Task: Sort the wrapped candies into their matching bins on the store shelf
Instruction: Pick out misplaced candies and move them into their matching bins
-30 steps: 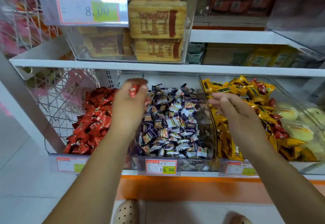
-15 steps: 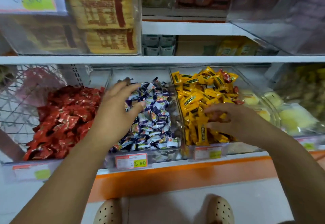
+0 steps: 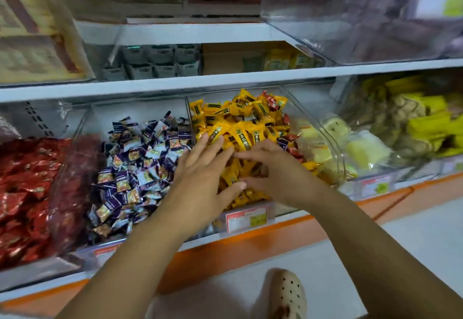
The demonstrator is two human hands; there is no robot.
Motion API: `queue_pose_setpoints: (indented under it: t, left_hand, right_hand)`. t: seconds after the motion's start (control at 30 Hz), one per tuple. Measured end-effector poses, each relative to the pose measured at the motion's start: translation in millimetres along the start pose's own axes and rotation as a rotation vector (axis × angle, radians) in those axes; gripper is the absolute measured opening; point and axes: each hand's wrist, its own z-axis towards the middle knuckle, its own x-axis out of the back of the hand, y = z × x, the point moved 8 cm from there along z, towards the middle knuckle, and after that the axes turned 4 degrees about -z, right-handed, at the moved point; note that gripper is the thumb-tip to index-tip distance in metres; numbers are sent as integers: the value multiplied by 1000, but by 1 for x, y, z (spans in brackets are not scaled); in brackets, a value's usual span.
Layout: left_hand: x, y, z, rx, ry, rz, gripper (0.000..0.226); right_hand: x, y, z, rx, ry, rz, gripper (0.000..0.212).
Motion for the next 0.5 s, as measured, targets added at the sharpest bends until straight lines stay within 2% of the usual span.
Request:
queue_pose_setpoints:
  t: [0.07, 0.13, 0.2, 0.3, 0.33, 0.5]
  left_hand:
    - [-1, 3, 4, -4, -7, 48, 74]
    - [0, 6, 8, -10, 9, 100, 75]
    - [0, 8, 12, -19, 38, 113, 76]
    - [0, 8, 15, -26, 65, 105, 77]
    - [0, 8, 15, -28, 71, 102, 77]
    - [0, 9, 15, -19, 70, 109, 77]
  right_hand:
    - [43, 32, -5, -123, 189, 18, 31]
    - [77, 66, -13, -288, 324, -66, 29]
    - [76, 80, -11, -360, 266, -97, 30]
    - [34, 80, 3, -350, 29, -151, 32]
    - [24, 81, 5, -343, 1, -200, 30]
    - [28, 84, 6, -312, 95, -215, 29]
